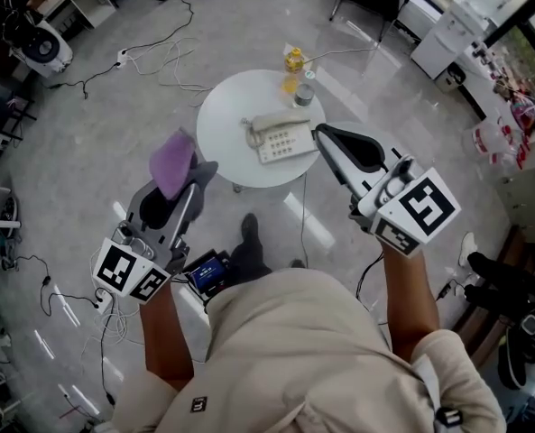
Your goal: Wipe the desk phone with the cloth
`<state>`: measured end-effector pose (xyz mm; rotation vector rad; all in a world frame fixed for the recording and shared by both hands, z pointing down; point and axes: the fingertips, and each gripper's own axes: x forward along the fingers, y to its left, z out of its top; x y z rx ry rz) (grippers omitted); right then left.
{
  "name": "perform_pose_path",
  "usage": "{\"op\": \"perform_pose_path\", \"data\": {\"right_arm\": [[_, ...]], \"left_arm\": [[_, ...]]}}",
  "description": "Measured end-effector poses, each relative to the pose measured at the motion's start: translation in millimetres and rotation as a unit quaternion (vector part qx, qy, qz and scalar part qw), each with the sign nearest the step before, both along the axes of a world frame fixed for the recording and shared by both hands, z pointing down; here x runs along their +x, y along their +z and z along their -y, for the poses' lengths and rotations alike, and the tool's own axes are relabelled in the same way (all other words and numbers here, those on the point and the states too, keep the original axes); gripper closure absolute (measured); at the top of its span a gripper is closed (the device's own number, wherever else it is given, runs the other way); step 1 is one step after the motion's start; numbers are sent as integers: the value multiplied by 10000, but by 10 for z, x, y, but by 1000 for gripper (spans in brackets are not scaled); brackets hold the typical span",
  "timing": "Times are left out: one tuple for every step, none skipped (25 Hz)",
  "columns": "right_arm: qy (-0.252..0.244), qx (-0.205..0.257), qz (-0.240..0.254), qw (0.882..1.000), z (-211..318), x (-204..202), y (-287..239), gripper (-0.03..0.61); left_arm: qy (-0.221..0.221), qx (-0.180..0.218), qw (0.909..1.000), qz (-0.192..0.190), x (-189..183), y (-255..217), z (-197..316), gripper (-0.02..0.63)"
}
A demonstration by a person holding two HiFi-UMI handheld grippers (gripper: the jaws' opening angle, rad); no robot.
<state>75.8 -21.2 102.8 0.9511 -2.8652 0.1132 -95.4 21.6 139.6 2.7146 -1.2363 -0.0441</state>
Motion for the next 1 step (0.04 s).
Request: {"op": "perform_pose_path", "data": {"right_arm": [[8,-12,-2,10000,1,30,-23,588]], "left_arm": [[4,-13,10000,0,23,-20,-2,523]]}}
